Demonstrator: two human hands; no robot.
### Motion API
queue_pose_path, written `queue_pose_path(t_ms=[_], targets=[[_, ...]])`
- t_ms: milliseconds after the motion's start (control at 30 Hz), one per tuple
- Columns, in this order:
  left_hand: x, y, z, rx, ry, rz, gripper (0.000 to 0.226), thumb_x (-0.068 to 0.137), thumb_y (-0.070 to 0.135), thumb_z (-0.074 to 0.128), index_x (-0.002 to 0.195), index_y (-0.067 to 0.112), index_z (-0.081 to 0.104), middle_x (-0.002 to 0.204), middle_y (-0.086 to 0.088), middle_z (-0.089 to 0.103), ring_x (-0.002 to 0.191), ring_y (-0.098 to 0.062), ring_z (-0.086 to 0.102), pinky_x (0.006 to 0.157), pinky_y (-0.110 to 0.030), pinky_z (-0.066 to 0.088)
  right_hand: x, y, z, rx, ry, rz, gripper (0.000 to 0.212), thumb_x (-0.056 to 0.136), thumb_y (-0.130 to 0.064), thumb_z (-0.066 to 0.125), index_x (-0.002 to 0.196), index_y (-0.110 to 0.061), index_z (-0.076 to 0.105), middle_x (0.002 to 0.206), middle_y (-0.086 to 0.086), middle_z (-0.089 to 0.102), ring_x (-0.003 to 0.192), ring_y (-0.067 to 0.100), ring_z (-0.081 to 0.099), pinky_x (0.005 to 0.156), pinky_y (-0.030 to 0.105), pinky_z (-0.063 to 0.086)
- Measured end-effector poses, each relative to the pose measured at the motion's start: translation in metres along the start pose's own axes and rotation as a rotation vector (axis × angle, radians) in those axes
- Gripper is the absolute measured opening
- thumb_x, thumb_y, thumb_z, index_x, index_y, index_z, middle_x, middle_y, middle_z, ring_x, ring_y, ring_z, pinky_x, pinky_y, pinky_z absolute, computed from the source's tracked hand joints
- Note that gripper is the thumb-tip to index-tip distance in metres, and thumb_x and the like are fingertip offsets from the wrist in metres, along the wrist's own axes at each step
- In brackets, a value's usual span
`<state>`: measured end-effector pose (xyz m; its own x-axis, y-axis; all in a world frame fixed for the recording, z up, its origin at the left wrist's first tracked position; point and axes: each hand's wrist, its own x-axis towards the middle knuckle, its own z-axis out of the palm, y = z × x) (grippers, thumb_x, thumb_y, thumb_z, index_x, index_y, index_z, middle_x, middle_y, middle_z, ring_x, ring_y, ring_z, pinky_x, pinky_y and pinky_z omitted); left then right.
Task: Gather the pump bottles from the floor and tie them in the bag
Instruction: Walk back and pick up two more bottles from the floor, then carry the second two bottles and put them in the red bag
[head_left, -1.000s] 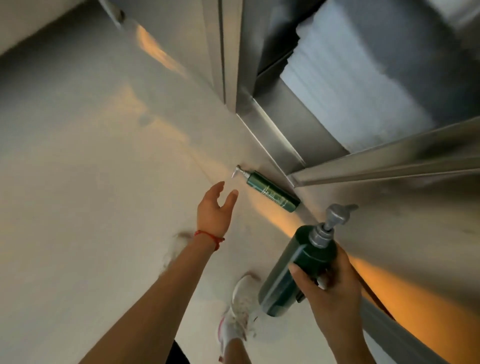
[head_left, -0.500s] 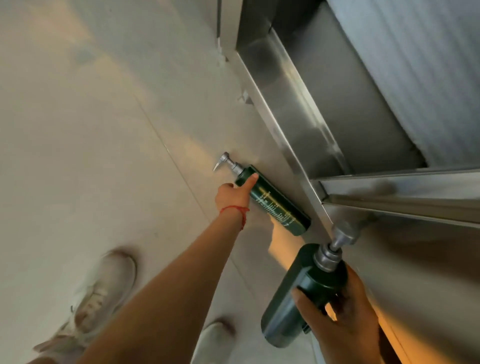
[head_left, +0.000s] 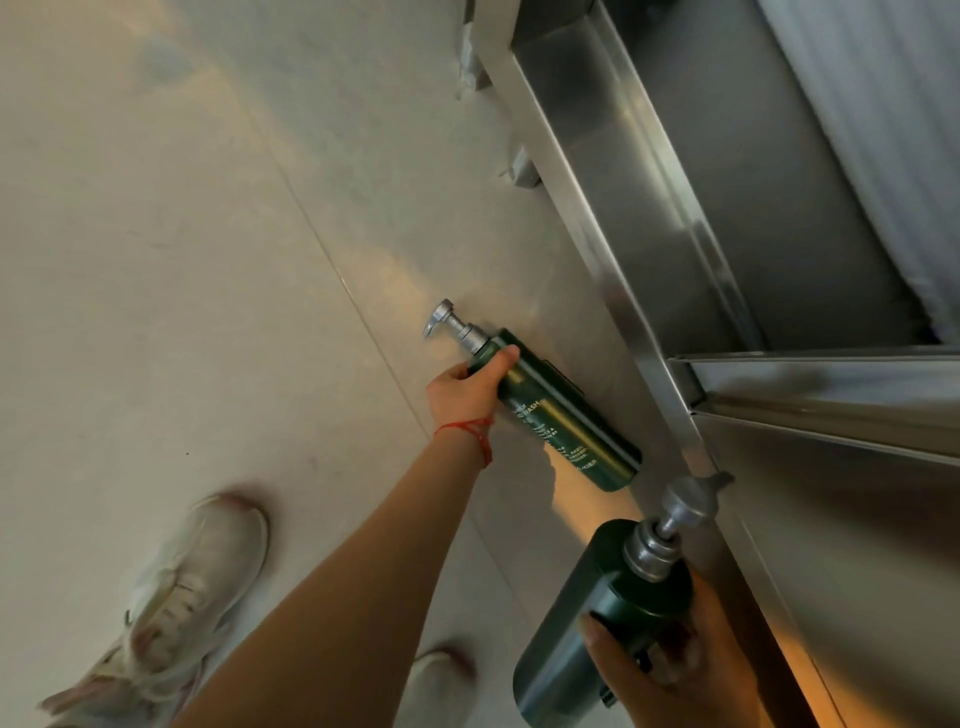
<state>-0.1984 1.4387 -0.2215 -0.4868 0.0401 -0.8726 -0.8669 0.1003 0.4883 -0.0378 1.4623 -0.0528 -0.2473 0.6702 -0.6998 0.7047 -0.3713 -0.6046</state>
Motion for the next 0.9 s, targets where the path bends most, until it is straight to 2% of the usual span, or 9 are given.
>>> queue_pose_path(t_ms=[67,133,233,333,400,500,667,800,900], targets=[[-0.008,0.009,-0.018,-0.054,-0.084,0.022,0.025,0.066,0.021,0.079,0.083,0.008,0.065,0.081,-0.005,0.068,0.077,-0.018,0.066,0.072,-0.031,0.057,-0.011,0.005,-0.002,-0.134,0.035,-0.123,0.071,0.042,0.006,0.081,0.094,-0.033,0.053,0.094,-0.006,0.062,0.084,0.016,0.055,0.087,0.048,0.043],[-0.019,0.022,-0.040,-0.066,-0.174,0.028,0.027,0.068,0.017,0.076,0.089,0.004,0.064,0.084,-0.007,0.069,0.078,-0.018,0.067,0.070,-0.030,0.059,-0.022,0.001,-0.002,-0.130,-0.009,-0.099,0.075,0.049,0.010,0.081,0.103,-0.032,0.052,0.096,-0.017,0.059,0.089,0.010,0.056,0.086,0.036,0.044],[-0.040,0.046,-0.078,-0.081,-0.264,0.019,0.015,0.073,0.013,0.072,0.083,0.006,0.065,0.076,-0.004,0.072,0.072,-0.014,0.068,0.062,-0.024,0.058,-0.039,-0.016,-0.004,-0.106,-0.088,-0.119,0.072,0.055,0.012,0.077,0.110,-0.027,0.052,0.099,-0.015,0.061,0.092,0.004,0.057,0.077,0.019,0.043],[-0.071,0.079,-0.119,-0.083,-0.322,0.001,0.014,0.071,0.014,0.070,0.081,0.007,0.063,0.064,0.003,0.073,0.065,-0.009,0.069,0.057,-0.022,0.056,-0.066,-0.044,-0.004,-0.107,-0.166,-0.134,0.067,0.059,0.008,0.076,0.114,-0.022,0.054,0.102,-0.010,0.063,0.096,0.005,0.058,0.079,0.019,0.043],[-0.098,0.104,-0.144,-0.058,-0.363,0.002,0.021,0.066,0.020,0.070,0.081,0.008,0.062,0.063,0.004,0.073,0.065,-0.008,0.069,0.056,-0.022,0.055,-0.084,-0.067,-0.002,-0.104,-0.222,-0.136,0.064,0.061,0.004,0.075,0.112,-0.027,0.054,0.104,-0.009,0.063,0.094,0.004,0.060,0.077,0.019,0.043],[-0.147,0.144,-0.175,-0.015,-0.390,0.021,0.035,0.057,0.028,0.071,0.084,0.007,0.064,0.071,0.000,0.072,0.070,-0.014,0.068,0.059,-0.025,0.056,-0.114,-0.109,0.003,-0.101,-0.270,-0.177,0.058,0.062,0.001,0.075,0.098,-0.041,0.056,0.092,-0.015,0.067,0.084,-0.003,0.064,0.063,0.013,0.048],[-0.236,0.209,-0.221,0.069,-0.415,0.097,0.033,0.055,0.028,0.076,0.081,0.011,0.067,0.071,0.002,0.072,0.074,-0.017,0.066,0.072,-0.030,0.056,-0.172,-0.190,0.010,-0.166,-0.366,-0.296,0.054,0.062,-0.016,0.078,0.094,-0.052,0.054,0.093,-0.017,0.067,0.085,0.000,0.064,0.064,0.014,0.049],[-0.307,0.260,-0.260,0.061,-0.383,0.169,0.027,0.059,0.019,0.078,0.083,0.011,0.067,0.068,0.004,0.073,0.070,-0.013,0.068,0.062,-0.024,0.056,-0.225,-0.248,0.014,-0.140,-0.420,-0.343,0.050,0.062,-0.018,0.079,0.094,-0.051,0.059,0.094,-0.022,0.068,0.086,-0.002,0.065,0.066,0.018,0.052],[-0.354,0.300,-0.290,0.023,-0.329,0.224,0.016,0.068,0.018,0.070,0.083,0.012,0.067,0.068,0.004,0.073,0.068,-0.012,0.068,0.059,-0.023,0.056,-0.265,-0.289,0.020,-0.119,-0.447,-0.378,0.043,0.064,-0.019,0.078,0.090,-0.049,0.062,0.090,-0.023,0.069,0.080,-0.003,0.066,0.055,0.011,0.051]])
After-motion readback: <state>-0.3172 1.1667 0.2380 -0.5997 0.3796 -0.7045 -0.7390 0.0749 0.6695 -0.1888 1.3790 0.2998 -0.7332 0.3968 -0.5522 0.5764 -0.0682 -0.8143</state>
